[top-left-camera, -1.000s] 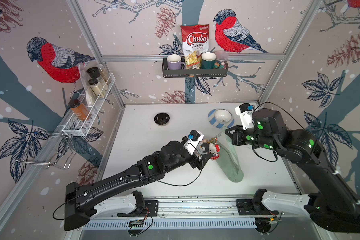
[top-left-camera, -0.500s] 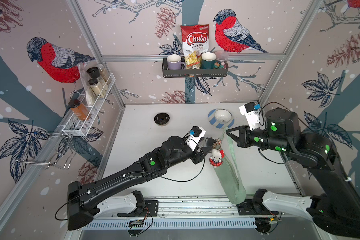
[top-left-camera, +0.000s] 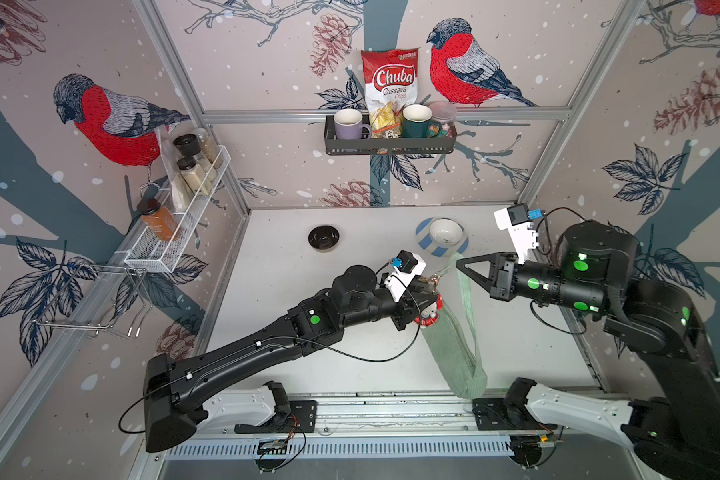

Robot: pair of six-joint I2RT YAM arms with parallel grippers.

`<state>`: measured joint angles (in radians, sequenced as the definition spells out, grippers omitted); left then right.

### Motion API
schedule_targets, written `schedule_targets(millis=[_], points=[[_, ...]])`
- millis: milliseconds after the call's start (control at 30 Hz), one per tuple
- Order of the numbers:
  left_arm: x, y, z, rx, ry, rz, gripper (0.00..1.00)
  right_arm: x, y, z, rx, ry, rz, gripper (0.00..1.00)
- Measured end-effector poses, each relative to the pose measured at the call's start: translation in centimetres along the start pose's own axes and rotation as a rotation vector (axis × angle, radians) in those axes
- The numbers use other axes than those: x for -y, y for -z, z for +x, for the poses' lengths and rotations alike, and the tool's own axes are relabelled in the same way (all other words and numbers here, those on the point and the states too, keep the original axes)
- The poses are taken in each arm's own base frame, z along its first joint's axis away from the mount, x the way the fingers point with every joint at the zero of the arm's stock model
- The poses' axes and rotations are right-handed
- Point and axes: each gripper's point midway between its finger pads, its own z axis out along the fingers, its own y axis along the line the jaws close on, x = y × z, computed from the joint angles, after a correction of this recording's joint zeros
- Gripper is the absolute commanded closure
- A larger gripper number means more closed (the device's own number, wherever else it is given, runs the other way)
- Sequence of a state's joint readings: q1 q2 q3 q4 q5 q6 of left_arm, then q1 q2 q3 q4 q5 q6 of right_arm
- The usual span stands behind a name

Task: Remove the decoration from the bag
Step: Pick up the bag from the center of the board.

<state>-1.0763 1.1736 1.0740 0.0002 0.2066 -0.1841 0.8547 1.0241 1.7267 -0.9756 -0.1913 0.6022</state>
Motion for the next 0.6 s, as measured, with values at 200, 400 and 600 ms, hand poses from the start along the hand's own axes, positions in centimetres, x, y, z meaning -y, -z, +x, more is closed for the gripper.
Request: schedule_targets(millis=[200,400,600], points=[[0.1,-0.4,-0.5,0.012,-0.003,0.007,0.61,-0.6,-0.1,-0.4,0.016,-0.003,-0.027,1.0],[-0.4,-0.5,-0.7,0.019,0.0,-0.022,0.52,-1.1,-0.3,-0.6,0.022,-0.022,-0.062,1.0],[-1.4,-0.5,-0.8,0.026,0.008,-0.08,0.43,-1.5,-0.5,-0.8,0.032,-0.04,-0.089,1.0]])
